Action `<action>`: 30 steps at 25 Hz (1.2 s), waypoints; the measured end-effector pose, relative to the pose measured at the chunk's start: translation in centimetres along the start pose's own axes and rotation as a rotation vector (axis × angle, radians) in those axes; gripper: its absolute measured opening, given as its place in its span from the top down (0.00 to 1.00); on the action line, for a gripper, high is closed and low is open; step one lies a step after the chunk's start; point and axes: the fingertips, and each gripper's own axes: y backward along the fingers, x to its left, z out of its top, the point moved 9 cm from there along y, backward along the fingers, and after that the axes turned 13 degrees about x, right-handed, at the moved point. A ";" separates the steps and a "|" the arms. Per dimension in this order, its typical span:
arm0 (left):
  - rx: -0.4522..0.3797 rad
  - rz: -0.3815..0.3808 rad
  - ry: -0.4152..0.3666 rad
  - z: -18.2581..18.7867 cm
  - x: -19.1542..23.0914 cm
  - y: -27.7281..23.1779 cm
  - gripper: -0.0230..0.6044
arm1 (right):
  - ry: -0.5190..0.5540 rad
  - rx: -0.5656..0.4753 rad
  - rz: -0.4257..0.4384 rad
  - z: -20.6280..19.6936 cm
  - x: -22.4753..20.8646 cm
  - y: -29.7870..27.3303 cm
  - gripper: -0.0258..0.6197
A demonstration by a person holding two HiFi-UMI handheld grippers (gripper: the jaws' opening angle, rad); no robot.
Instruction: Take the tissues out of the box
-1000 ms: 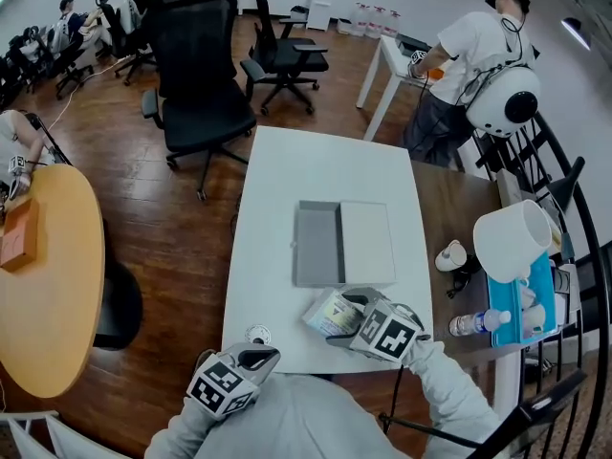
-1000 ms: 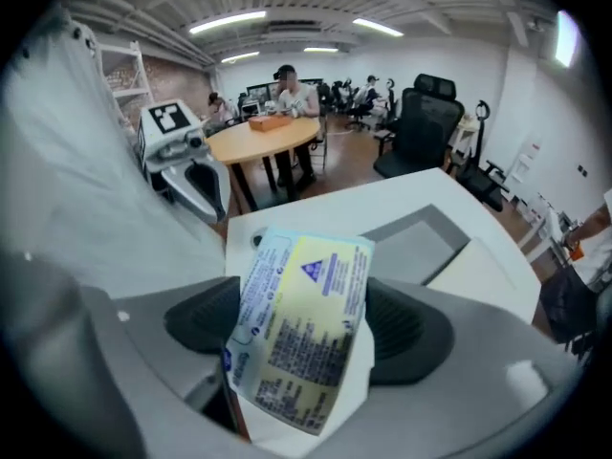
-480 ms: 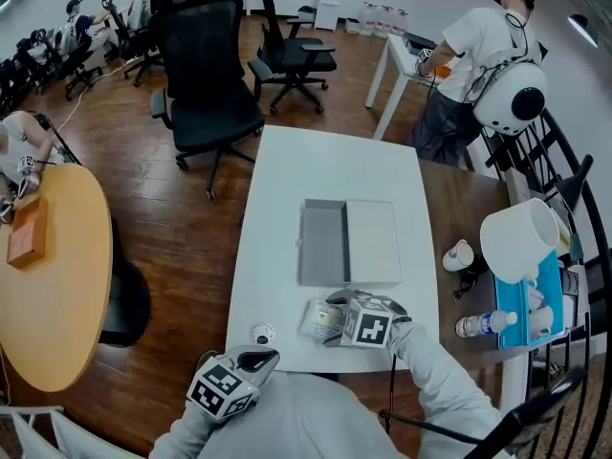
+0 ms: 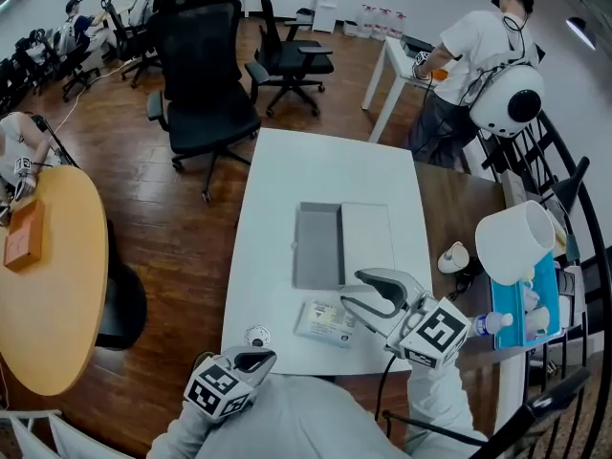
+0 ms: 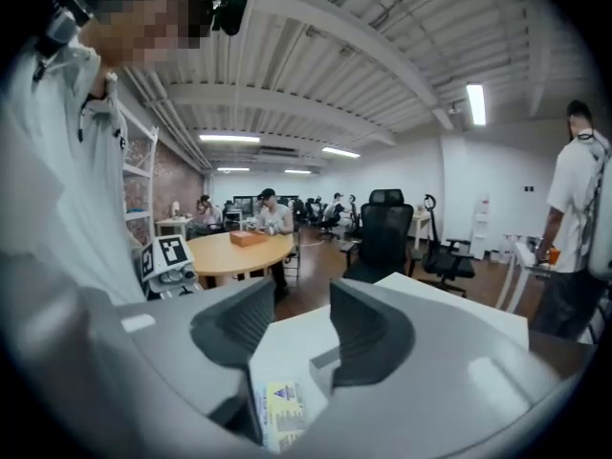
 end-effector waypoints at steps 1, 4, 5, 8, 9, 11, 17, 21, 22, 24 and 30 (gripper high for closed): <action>0.003 -0.002 -0.008 0.1 -0.1 -0.1 0.94 | -0.007 0.027 -0.036 -0.4 0.1 -0.1 0.69; 0.008 -0.005 -0.030 0.7 -0.3 -0.8 0.94 | -0.022 0.171 -0.095 -2.4 0.4 -1.4 0.96; 0.011 -0.008 -0.035 0.9 -0.4 -1.1 0.94 | -0.038 0.211 -0.091 -3.3 0.7 -1.8 0.96; 0.021 -0.015 -0.048 1.2 -0.4 -1.6 0.94 | -0.114 0.263 -0.034 -5.5 1.7 -2.7 0.96; 0.024 -0.016 -0.052 1.3 -0.4 -1.7 0.94 | -0.132 0.266 -0.016 -5.8 2.0 -2.9 0.96; 0.031 -0.020 -0.058 1.6 -0.4 -1.7 0.94 | -0.155 0.262 0.005 -6.1 2.4 -3.0 0.96; 0.034 -0.019 -0.070 2.1 -0.4 -2.1 0.94 | -0.184 0.229 0.002 -6.0 1.4 -2.4 0.96; 0.025 0.000 -0.093 2.7 0.1 -1.7 0.94 | -0.210 0.219 -0.007 -6.2 0.8 -1.7 0.96; 0.019 0.004 -0.094 2.8 0.3 -1.4 0.94 | -0.213 0.220 -0.006 -6.4 0.9 -1.6 0.96; 0.007 -0.005 -0.086 3.5 1.1 -0.8 0.94 | -0.218 0.221 -0.002 -6.6 0.9 -1.6 0.96; 0.073 -0.062 -0.077 7.8 3.7 0.9 0.94 | -0.225 0.228 0.013 -7.4 1.5 -1.4 0.96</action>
